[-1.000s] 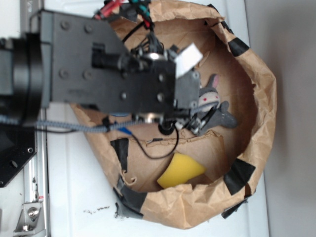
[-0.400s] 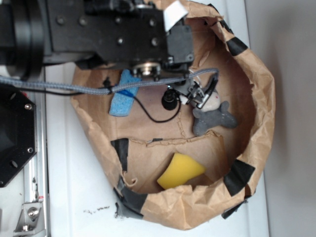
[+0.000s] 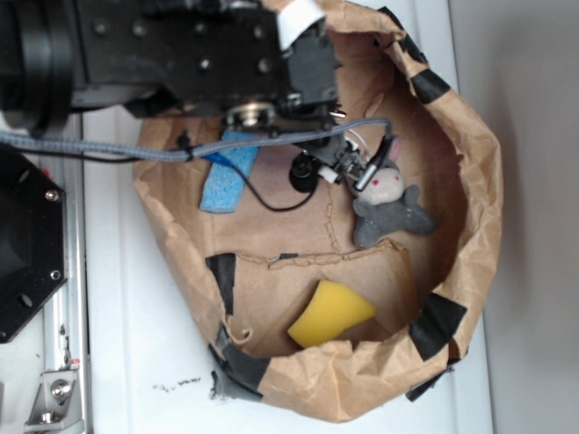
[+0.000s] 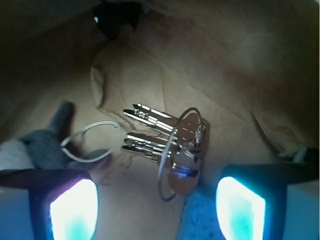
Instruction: Grab the silver keys.
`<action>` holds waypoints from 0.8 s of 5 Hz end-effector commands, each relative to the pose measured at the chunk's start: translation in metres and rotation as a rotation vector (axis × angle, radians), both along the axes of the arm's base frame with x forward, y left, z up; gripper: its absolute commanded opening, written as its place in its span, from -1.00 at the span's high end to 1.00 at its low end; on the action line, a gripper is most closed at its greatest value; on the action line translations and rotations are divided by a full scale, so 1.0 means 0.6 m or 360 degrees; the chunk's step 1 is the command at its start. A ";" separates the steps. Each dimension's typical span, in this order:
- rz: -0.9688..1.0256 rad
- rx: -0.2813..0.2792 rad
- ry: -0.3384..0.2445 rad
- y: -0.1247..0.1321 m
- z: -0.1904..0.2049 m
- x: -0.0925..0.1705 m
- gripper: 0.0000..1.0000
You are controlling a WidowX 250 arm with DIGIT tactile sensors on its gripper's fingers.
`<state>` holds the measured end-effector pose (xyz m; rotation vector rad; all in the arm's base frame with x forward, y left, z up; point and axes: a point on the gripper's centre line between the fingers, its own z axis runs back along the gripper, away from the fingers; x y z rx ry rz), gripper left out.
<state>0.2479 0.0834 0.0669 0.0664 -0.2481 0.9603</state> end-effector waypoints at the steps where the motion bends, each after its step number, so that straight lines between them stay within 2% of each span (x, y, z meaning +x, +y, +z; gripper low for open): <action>1: -0.0072 0.0051 -0.0161 0.052 -0.016 0.005 -1.00; 2: -0.0056 0.0026 -0.0150 0.055 -0.017 0.003 -1.00; 3: -0.0041 0.0041 -0.0162 0.057 -0.019 0.000 1.00; 4: -0.0029 0.0049 -0.0144 0.058 -0.022 -0.002 1.00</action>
